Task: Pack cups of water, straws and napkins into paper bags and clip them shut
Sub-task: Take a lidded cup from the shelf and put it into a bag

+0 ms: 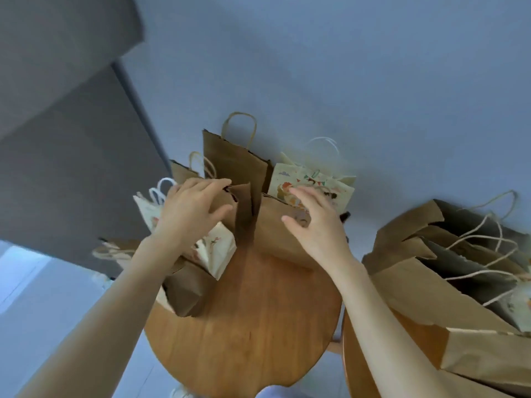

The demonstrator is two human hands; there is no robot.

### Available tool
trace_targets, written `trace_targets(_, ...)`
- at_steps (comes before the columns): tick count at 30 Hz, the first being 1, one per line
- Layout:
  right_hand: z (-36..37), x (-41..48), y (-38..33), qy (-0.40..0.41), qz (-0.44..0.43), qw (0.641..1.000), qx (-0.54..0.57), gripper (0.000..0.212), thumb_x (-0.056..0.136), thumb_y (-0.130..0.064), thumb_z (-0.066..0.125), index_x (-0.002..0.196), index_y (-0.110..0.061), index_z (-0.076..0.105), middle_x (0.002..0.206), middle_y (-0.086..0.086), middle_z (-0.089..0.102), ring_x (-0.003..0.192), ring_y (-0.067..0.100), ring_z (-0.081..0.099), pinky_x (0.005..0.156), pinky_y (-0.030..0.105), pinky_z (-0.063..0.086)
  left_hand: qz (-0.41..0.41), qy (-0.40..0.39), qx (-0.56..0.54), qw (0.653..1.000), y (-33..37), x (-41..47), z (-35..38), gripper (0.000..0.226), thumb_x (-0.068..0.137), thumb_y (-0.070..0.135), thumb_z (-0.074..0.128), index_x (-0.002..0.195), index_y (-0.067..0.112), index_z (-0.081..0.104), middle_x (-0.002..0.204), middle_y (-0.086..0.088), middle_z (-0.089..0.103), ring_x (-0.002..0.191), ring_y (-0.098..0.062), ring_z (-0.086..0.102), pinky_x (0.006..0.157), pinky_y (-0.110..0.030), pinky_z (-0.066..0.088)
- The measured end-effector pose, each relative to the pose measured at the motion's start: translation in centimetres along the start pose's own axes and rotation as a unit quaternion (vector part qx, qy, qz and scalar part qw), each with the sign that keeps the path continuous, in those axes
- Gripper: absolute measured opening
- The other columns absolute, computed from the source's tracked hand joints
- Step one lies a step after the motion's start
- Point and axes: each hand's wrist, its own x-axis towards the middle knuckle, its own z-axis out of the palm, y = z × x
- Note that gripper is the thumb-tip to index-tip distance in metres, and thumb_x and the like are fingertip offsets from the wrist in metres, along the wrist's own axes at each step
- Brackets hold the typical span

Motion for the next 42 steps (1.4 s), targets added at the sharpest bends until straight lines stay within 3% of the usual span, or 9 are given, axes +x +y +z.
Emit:
trace_targets(3, 2.1, -0.9, -6.2, -0.035, -0.063, 0.997, 0.027, 0.046, 0.087, -0.024, 0.062, 0.132, -0.022, 0.05, 0.134, -0.009, 0.047, 0.124, 0.003, 0.035, 0.094, 0.0, 0.018, -0.025, 0.065, 0.002, 0.998, -3.0, -4.8, -4.1, 0.043, 0.083, 0.03, 0.068, 0.123, 0.019, 0.059, 0.115, -0.005, 0.065, 0.112, -0.031, 0.055, 0.088, -0.047, 0.042)
trace_targets(8, 8.5, -4.5, -19.0, -0.085, -0.161, 0.981, 0.063, 0.042, 0.085, -0.019, 0.065, 0.126, -0.016, 0.056, 0.128, 0.0, 0.054, 0.119, 0.013, 0.047, 0.101, 0.018, 0.031, -0.088, 0.134, -0.015, 0.987, -10.6, -17.0, -10.5, 0.044, 0.081, 0.042, 0.058, 0.119, 0.02, 0.062, 0.113, -0.001, 0.067, 0.108, -0.028, 0.058, 0.085, -0.045, 0.045)
trace_targets(11, 13.7, -7.9, -26.6, -0.111, -0.196, 0.972, 0.062, 0.038, 0.085, -0.018, 0.065, 0.122, -0.016, 0.059, 0.124, 0.0, 0.058, 0.115, 0.013, 0.05, 0.094, 0.011, 0.027, -0.143, 0.128, -0.015, 0.981, -15.9, -25.8, -13.2, 0.042, 0.082, 0.044, 0.058, 0.117, 0.02, 0.063, 0.109, -0.001, 0.068, 0.103, -0.029, 0.059, 0.083, -0.042, 0.046)
trace_targets(15, 20.7, -11.8, -35.2, -0.218, -0.243, 0.944, 0.049, 0.039, 0.086, -0.02, 0.063, 0.124, -0.019, 0.057, 0.126, -0.003, 0.056, 0.116, 0.011, 0.048, 0.092, 0.011, 0.028, -0.222, 0.16, 0.005, 0.962, -22.0, -35.4, -16.9, 0.035, 0.082, 0.033, 0.066, 0.113, 0.019, 0.065, 0.106, 0.0, 0.069, 0.099, -0.029, 0.061, 0.078, -0.036, 0.046)
trace_targets(20, 26.4, -12.9, -43.9, -0.262, -0.296, 0.918, 0.045, 0.038, 0.087, -0.02, 0.063, 0.124, -0.017, 0.057, 0.125, -0.003, 0.056, 0.115, 0.013, 0.049, 0.09, 0.009, 0.028, -0.282, 0.196, 0.014, 0.939, -27.8, -41.2, -21.1, 0.036, 0.084, 0.031, 0.066, 0.118, 0.019, 0.063, 0.113, -0.002, 0.067, 0.107, -0.031, 0.058, 0.083, -0.042, 0.047)
trace_targets(24, 29.9, -10.6, -49.1, -0.259, -0.315, 0.912, 0.052, 0.039, 0.088, -0.022, 0.061, 0.126, -0.019, 0.055, 0.127, -0.005, 0.055, 0.117, 0.011, 0.048, 0.095, 0.015, 0.032, -0.304, 0.187, 0.01, 0.934, -33.2, -41.7, -23.1, 0.041, 0.087, 0.034, 0.062, 0.125, 0.021, 0.058, 0.123, 0.001, 0.062, 0.117, -0.025, 0.052, 0.09, -0.041, 0.043)
trace_targets(29, 34.9, -4.8, -54.7, -0.23, -0.328, 0.914, 0.062, 0.041, 0.088, -0.024, 0.061, 0.128, -0.019, 0.053, 0.131, -0.003, 0.052, 0.122, 0.013, 0.046, 0.105, 0.029, 0.037, -0.282, 0.181, 0.035, 0.941, -41.6, -38.6, -25.6, 0.041, 0.086, 0.034, 0.063, 0.125, 0.021, 0.058, 0.122, 0.0, 0.063, 0.114, -0.026, 0.055, 0.089, -0.041, 0.045)
trace_targets(35, 38.2, 4.7, -62.4, -0.179, -0.341, 0.921, 0.062, 0.041, 0.089, -0.025, 0.061, 0.129, -0.02, 0.053, 0.132, -0.004, 0.052, 0.122, 0.011, 0.046, 0.098, 0.016, 0.029, -0.25, 0.185, 0.059, 0.949, -52.1, -32.2, -30.4, 0.04, 0.087, 0.033, 0.062, 0.125, 0.02, 0.058, 0.121, 0.001, 0.063, 0.112, -0.025, 0.055, 0.088, -0.039, 0.044)
trace_targets(42, 39.9, 14.5, -66.8, -0.12, -0.324, 0.938, 0.018, 0.039, 0.087, -0.023, 0.062, 0.125, -0.019, 0.057, 0.129, -0.002, 0.055, 0.118, 0.013, 0.049, 0.095, 0.014, 0.029, -0.201, 0.186, 0.029, 0.961, -60.9, -24.0, -33.0, 0.041, 0.088, 0.037, 0.058, 0.127, 0.025, 0.055, 0.124, 0.006, 0.061, 0.114, -0.018, 0.051, 0.085, -0.031, 0.043)
